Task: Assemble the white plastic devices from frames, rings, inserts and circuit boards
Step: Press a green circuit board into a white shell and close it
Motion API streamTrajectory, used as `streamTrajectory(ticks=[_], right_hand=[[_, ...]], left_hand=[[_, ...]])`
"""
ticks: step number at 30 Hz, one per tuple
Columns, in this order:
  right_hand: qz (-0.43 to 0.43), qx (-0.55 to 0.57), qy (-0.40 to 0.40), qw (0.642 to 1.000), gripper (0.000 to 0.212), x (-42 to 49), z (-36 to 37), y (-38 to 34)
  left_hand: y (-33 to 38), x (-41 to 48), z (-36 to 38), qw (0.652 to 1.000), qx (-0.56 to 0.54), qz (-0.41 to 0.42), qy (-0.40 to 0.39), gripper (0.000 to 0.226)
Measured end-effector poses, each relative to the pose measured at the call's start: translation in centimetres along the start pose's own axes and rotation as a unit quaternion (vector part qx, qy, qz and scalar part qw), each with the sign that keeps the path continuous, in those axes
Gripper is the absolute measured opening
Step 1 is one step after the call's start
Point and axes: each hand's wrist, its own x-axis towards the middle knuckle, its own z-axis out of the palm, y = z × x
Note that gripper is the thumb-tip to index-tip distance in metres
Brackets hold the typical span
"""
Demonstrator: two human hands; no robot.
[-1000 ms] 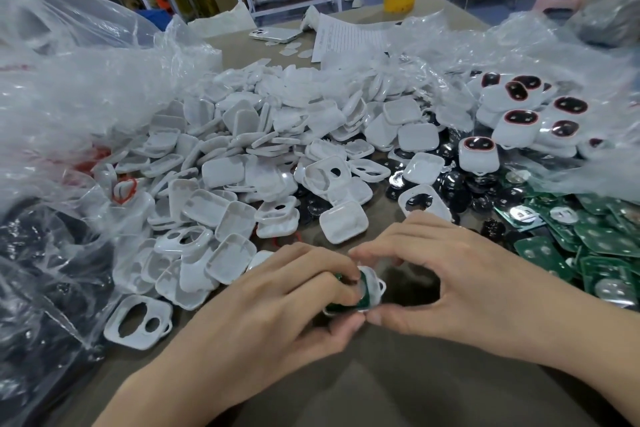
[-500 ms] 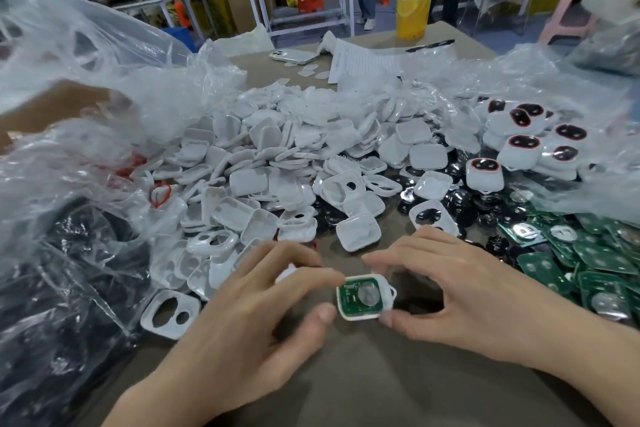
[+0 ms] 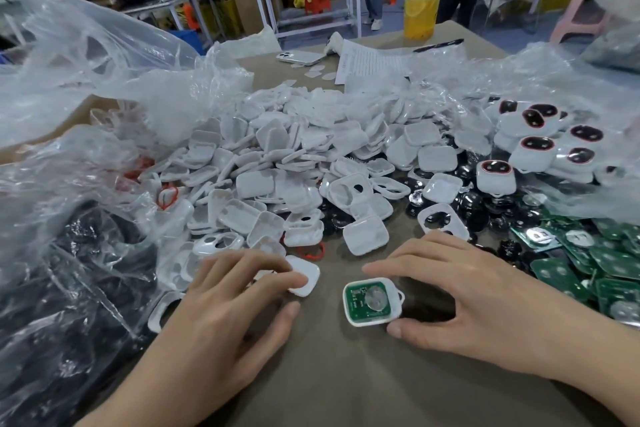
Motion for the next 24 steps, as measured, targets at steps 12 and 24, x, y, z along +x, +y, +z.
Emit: streamTrajectory(ticks=[12,24], right_hand=[[-0.014,0.009,0.008,1.000,0.030,0.1,0.1,0.1],[0.008,0.016,-0.007,1.000,0.042,0.2,0.1,0.1]], left_hand=[[1.8,2.1,0.7,0.993,-0.053,0.052,-0.091,0.031],[2.0,1.7,0.8,0.994,-0.068,0.080,-0.043,0.029]])
